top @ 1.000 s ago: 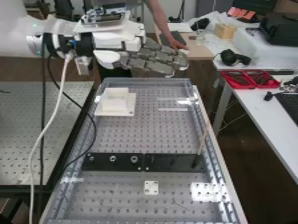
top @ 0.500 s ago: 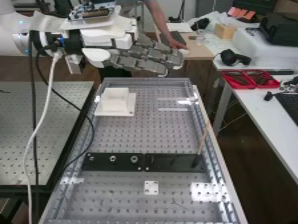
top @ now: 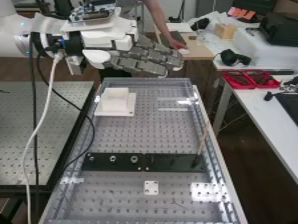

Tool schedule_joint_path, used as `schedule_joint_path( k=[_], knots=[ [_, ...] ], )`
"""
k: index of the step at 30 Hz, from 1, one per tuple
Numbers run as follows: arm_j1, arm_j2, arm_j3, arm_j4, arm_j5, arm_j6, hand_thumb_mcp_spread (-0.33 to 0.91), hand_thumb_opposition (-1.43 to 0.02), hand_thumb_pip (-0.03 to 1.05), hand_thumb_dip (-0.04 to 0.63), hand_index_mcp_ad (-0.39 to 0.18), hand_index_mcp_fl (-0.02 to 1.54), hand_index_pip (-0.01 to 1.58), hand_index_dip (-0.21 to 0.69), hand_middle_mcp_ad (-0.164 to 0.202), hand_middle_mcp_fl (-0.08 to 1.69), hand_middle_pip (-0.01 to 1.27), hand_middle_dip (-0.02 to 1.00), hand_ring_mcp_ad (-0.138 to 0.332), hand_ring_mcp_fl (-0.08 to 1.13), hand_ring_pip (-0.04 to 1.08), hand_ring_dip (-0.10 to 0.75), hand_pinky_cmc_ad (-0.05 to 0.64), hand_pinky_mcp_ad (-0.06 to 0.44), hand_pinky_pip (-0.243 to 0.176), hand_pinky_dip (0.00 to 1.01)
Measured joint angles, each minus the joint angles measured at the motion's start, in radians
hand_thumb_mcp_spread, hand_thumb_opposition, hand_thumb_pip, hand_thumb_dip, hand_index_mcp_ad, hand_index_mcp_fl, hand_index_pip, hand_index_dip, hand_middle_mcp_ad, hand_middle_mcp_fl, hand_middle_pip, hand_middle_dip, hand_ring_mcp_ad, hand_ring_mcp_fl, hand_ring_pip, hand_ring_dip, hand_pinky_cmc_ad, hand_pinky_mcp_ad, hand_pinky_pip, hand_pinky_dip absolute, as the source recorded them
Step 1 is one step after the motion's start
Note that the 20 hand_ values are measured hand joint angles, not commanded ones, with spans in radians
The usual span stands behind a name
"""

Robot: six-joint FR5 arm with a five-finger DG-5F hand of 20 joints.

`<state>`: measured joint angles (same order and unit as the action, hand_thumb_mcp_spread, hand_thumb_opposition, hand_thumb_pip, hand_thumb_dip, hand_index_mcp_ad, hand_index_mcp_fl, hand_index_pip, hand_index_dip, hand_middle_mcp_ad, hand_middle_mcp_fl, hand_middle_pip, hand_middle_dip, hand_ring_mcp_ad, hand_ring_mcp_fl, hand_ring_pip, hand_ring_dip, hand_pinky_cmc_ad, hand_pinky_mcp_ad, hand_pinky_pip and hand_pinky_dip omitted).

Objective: Grab the paper clip and place it in the clear container

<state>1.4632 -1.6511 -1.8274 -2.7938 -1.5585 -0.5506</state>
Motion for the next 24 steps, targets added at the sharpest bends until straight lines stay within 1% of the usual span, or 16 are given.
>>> schedule_joint_path(
  k=[2,17,24],
  knots=[
    [-0.001,0.000,0.000,0.000,0.000,0.000,0.49,-0.78,0.30,0.222,-0.113,0.55,0.20,0.347,0.058,0.15,0.14,0.13,0.178,0.03,0.11,-0.031,0.333,0.162,-0.077,0.16],
    [-0.014,0.006,0.003,0.004,0.009,-0.002,0.50,-0.78,0.30,0.222,-0.113,0.55,0.20,0.349,0.058,0.15,0.14,0.13,0.178,0.03,0.11,-0.031,0.332,0.162,-0.075,0.16],
    [-0.018,0.011,-0.003,0.029,0.014,-0.007,0.50,-0.78,0.30,0.222,-0.113,0.55,0.20,0.349,0.058,0.15,0.14,0.13,0.178,0.03,0.11,-0.031,0.332,0.159,-0.075,0.16]
  ],
)
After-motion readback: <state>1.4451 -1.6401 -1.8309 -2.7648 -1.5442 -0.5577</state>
